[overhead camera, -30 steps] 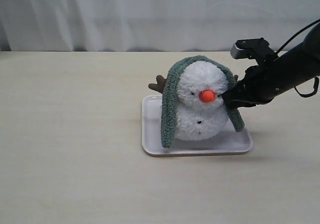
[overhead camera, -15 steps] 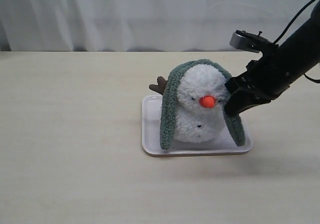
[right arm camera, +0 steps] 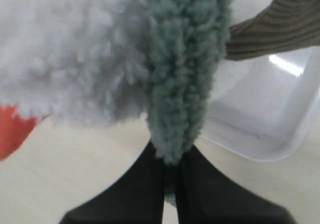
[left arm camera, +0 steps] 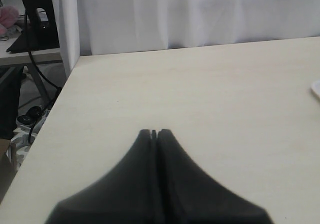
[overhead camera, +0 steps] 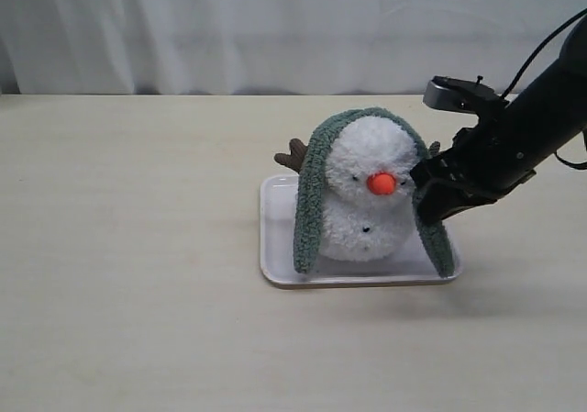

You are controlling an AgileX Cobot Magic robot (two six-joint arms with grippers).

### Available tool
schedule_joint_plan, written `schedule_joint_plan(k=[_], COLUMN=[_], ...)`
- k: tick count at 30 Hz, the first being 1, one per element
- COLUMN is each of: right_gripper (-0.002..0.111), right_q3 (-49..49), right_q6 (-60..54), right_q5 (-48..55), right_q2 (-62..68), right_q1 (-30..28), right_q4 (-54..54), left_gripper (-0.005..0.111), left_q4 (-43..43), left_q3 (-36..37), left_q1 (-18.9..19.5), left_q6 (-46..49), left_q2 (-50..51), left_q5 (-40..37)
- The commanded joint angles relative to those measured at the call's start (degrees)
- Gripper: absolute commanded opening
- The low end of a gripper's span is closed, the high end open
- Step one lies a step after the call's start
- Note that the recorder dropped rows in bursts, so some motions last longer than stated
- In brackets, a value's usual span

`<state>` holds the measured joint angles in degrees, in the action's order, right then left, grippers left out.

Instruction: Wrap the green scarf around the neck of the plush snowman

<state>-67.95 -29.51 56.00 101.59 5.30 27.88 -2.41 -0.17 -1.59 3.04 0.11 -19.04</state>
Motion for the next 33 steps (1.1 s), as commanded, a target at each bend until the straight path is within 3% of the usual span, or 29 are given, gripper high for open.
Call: schedule_joint_plan(k=[1, 9, 18, 33], right_gripper=[0.004, 0.007, 0.046, 0.046], right_q3=[0.3, 0.3, -0.5, -4.8], right_q6=[-1.0, -3.1, -2.4, -0.4], right_q5=[-0.3, -2.2, -1.5, 5.2], right_q2=[2.4, 3.1, -1.1, -11.9], right_q1=[0.2, 0.2, 0.2, 0.2], right_q4=[1.1, 1.1, -1.0, -2.9], left_gripper=[0.0, 0.0, 0.0, 0.0], left_q4=[0.1, 0.1, 0.1, 0.1], left_q3=[0.2, 0.2, 0.2, 0.2], left_q1=[0.1, 0.1, 0.1, 0.1], left_q6=[-0.1, -0.1, -0.1, -0.1], left_q2=[-0.1, -0.1, -0.1, -0.1], left_q5=[0.5, 0.5, 0.5, 0.5])
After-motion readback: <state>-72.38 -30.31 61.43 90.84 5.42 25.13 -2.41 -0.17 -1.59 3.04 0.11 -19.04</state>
